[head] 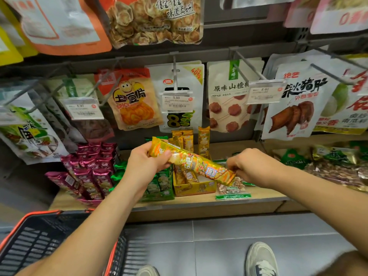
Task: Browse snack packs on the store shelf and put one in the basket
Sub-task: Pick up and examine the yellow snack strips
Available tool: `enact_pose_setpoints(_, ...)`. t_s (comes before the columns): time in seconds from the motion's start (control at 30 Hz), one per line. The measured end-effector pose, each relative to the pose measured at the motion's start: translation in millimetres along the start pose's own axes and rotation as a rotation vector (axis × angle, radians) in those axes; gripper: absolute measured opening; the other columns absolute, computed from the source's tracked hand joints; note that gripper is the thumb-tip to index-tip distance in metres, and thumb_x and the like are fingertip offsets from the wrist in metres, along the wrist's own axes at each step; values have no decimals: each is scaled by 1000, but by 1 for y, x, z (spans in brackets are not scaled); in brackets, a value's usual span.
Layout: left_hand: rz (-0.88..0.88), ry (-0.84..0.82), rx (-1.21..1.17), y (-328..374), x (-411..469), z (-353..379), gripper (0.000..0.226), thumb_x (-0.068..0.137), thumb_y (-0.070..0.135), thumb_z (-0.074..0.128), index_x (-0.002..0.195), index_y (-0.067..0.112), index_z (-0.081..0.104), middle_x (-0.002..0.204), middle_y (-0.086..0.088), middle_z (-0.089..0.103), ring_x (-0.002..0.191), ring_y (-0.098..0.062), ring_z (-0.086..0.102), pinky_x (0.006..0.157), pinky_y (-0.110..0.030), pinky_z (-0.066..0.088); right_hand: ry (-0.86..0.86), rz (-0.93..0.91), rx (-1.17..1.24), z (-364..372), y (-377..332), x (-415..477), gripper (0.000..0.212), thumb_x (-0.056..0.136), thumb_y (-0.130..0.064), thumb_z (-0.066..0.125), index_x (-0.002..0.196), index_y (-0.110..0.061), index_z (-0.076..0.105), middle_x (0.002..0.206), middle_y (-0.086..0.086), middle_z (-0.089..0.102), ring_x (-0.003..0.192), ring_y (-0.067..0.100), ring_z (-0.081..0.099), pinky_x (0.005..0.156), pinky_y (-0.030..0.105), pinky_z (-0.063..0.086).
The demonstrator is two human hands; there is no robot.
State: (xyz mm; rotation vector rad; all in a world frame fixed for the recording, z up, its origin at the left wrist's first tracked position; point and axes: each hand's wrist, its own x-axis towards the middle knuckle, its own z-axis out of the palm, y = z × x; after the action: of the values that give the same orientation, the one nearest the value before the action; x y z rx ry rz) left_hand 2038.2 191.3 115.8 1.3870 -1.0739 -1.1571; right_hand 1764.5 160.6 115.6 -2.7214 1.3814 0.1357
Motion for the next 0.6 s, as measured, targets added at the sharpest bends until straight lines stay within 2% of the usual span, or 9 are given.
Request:
enact_pose_setpoints(0.1,71,-41,128,1,2,5,16,95,8,58,106,17,66,92,-5,73,85,-13,70,72,-21,56,-12,38,32,5,7,9,22,88,-11,56,77,-30,53,77,-6,62,80,19,61,68,29,46)
enact_pose_setpoints(0.17,115,-32,224,2,4,8,20,97,7,54,112,13,64,96,-8,71,86,-15,68,73,-23,57,-59,76,50,8,9,16,22,88,-10,57,80,-31,59,81,-8,62,83,19,61,70,30,49)
enact_pose_setpoints(0.23,217,4,352,0,4,14,23,96,5,55,114,13,65,98,-6,71,89,-17,67,79,-25,55,-116,114,119,11,10,24,20,91,-14,59,100,-29,70,101,-7,68,97,17,63,81,29,51)
enact_pose_setpoints(0.27,292,14,449,-1,3,17,24,94,5,58,114,14,67,100,-2,71,92,-15,66,84,-23,52,-133,131,222,12,10,28,25,91,-18,62,114,-28,69,114,-8,67,104,14,62,87,28,51)
enact_pose_setpoints(0.33,430,6,600,-4,-4,27,30,88,4,66,116,14,70,105,10,69,100,-6,63,91,-10,43,-158,113,501,11,3,33,54,85,-24,73,136,-31,54,127,-14,56,113,11,56,93,25,47)
enact_pose_setpoints(0.37,466,-5,626,-6,-7,34,35,85,4,69,118,15,69,106,15,66,102,-2,61,92,-5,40,-156,81,631,8,-1,36,68,81,-25,77,141,-33,46,128,-15,52,114,10,56,93,24,47)
enact_pose_setpoints(0.43,493,1,647,-8,-9,47,42,80,3,74,119,17,69,103,21,63,100,3,58,91,0,38,-92,20,804,4,-11,41,79,75,-27,83,141,-36,40,129,-12,54,111,9,58,93,25,51)
enact_pose_setpoints(0.53,520,23,690,-8,-6,58,44,75,1,77,115,18,71,108,9,67,98,-3,60,89,-3,40,83,-38,784,2,-19,49,68,75,-28,83,131,-37,46,121,-7,61,107,10,60,91,28,52)
enact_pose_setpoints(0.6,490,-1,657,-5,0,61,47,75,-3,75,109,29,69,109,6,62,91,-1,61,82,-6,45,176,-36,740,1,-19,54,51,78,-23,79,120,-35,52,111,-6,65,100,13,62,87,31,52)
